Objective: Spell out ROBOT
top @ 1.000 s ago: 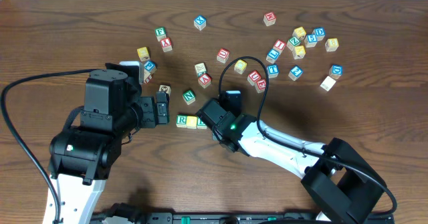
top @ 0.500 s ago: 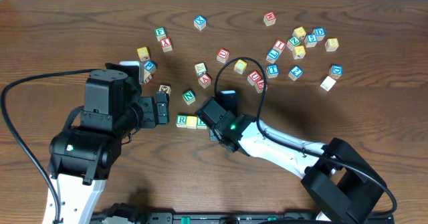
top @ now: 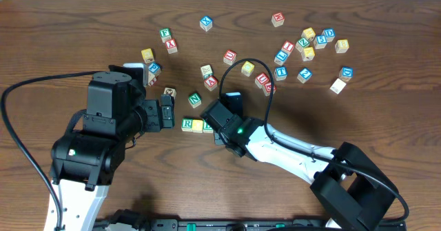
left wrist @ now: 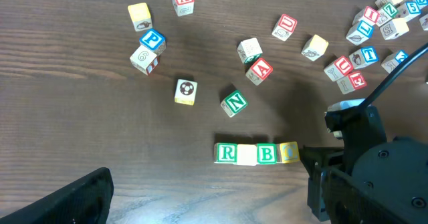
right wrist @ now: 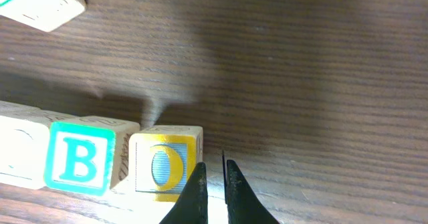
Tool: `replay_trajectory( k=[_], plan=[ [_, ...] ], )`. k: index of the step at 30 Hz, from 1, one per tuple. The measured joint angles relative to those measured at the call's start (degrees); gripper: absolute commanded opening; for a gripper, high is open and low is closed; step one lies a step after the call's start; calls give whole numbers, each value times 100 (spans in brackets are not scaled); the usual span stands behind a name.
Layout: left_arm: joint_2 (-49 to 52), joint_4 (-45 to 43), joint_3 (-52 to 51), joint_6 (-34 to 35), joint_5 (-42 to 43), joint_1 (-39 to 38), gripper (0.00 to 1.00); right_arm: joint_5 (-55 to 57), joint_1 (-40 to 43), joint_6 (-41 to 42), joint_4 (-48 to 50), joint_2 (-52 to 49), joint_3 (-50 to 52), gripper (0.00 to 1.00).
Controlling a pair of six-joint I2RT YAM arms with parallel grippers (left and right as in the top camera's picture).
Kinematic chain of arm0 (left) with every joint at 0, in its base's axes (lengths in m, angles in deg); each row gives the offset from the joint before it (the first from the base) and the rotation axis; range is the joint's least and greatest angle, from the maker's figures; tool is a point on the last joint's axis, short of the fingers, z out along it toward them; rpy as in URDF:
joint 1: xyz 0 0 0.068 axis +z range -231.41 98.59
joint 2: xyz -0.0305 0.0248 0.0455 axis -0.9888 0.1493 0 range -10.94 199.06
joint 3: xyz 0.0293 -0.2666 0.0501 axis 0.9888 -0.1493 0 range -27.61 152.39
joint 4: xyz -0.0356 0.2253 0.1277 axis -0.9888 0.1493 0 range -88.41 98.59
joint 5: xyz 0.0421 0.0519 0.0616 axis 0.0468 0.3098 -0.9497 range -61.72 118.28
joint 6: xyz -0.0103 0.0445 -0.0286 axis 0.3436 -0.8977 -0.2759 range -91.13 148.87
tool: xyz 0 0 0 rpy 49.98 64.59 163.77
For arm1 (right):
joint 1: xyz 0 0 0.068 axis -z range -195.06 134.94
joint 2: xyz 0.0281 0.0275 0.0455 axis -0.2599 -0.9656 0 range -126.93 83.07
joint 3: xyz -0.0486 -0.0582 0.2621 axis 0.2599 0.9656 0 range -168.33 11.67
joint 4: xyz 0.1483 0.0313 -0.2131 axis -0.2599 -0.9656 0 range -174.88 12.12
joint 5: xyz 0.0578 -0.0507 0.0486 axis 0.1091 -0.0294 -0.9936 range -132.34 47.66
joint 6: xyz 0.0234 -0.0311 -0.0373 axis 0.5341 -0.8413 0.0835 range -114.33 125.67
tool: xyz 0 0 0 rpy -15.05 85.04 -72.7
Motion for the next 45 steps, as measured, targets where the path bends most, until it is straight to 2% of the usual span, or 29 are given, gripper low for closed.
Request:
replay_trajectory(
  k=[14, 23, 36, 39, 43, 45],
  plan=[
    [0, -2, 0, 0, 0, 0, 98, -127, 0, 2, 184, -22, 0, 6],
    [0, 0, 0, 0, 0, 0, 98, -208, 2, 0, 186, -157, 0, 2],
    [0, -2, 0, 0, 0, 0, 98, 120, 66, 0, -24, -157, 0, 2],
    [0, 0, 0, 0, 0, 0, 98, 229, 201, 2, -238, -127, 0, 6],
    [0, 0, 0, 0, 0, 0, 98, 393, 396, -17, -540, 57, 0, 22],
    [0, 0, 0, 0, 0, 0, 98, 442, 472, -116, -643, 199, -2, 25]
  ],
)
